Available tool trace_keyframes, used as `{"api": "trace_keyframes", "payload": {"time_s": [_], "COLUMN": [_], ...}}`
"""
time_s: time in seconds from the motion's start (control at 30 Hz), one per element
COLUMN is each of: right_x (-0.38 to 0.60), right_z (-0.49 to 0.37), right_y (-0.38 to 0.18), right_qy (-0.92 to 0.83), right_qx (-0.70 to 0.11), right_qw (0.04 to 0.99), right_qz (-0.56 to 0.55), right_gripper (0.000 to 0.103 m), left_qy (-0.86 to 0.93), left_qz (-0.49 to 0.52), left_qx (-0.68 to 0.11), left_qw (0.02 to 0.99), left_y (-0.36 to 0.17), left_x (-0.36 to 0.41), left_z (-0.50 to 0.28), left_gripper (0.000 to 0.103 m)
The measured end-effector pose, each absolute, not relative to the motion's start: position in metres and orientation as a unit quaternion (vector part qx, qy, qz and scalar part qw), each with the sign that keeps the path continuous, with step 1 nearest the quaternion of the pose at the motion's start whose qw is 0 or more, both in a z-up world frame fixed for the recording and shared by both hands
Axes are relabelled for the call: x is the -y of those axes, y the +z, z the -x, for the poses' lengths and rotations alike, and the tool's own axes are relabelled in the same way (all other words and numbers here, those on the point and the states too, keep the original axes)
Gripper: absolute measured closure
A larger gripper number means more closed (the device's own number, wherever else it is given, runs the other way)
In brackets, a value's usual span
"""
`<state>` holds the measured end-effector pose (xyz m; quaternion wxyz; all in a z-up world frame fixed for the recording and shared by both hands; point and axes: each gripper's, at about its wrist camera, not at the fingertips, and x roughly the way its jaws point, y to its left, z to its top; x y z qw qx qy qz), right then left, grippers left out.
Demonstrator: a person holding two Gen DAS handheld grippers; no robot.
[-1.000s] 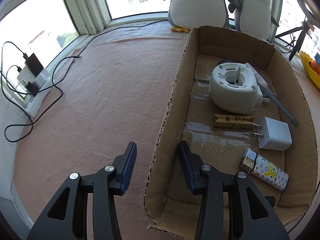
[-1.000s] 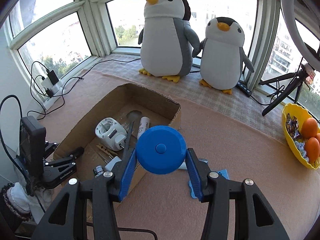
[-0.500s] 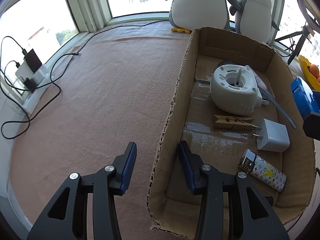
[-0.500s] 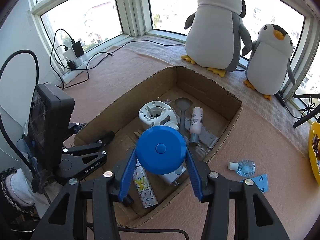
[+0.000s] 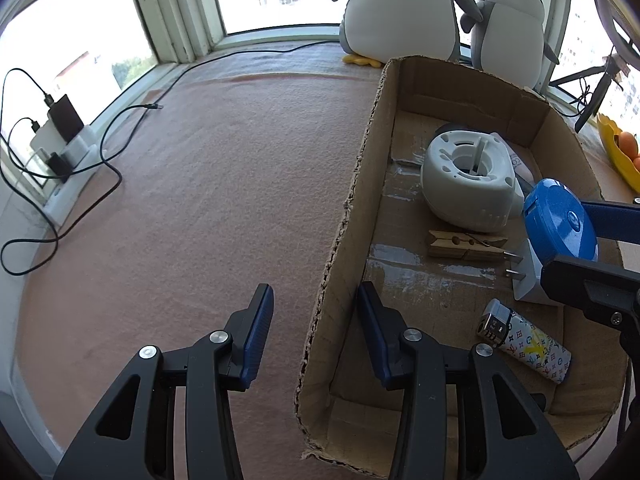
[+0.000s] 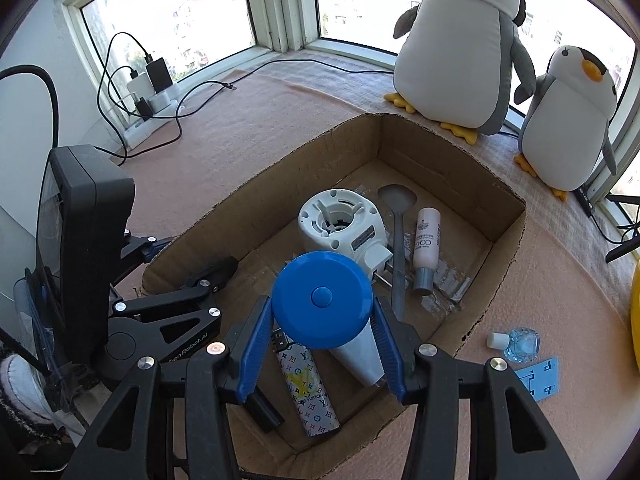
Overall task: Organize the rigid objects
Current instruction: 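Carry the blue tape measure with the right gripper into the box and release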
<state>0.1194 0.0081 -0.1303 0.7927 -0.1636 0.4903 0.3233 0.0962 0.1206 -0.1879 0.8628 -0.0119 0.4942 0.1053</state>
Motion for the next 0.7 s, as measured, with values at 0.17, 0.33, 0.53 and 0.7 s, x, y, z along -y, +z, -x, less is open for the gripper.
{"api": "trace_keyframes", "payload": {"time_s": [0.17, 0.33, 0.53, 0.7], "right_x": [-0.0081, -0.0069, -0.0064, -0.0047], "right_z": [-0.1211, -0.1236, -0.1233, -0.1229], "right_y": [-0.1335, -0.1346, -0.134, -0.1337], "right_qy": [0.319, 0.315, 0.315, 0.314], "right_qx": [-0.492, -0.496, -0.495, -0.496], "right_qw": [0.793, 0.792, 0.792, 0.792], "right_qz": [0.166, 0.167, 0.166, 0.165], "right_gripper": [0.057, 0.056, 0.048, 0.047], "left_qy": [0.105, 0.105, 0.106, 0.106], "left_qz": [0.012, 0.012, 0.011, 0.011], "left_qx": [-0.494, -0.494, -0.493, -0.493], "left_qw": [0.863, 0.863, 0.863, 0.863], "left_y": [-0.1879, -0.1876, -0.1873, -0.1873], "left_x": [-0.1209, -0.1206, -0.1206, -0.1209], "left_z": [-0.096, -0.0962, -0.096, -0.0958], "left_gripper": [0.06, 0.06, 0.06, 0.06]}}
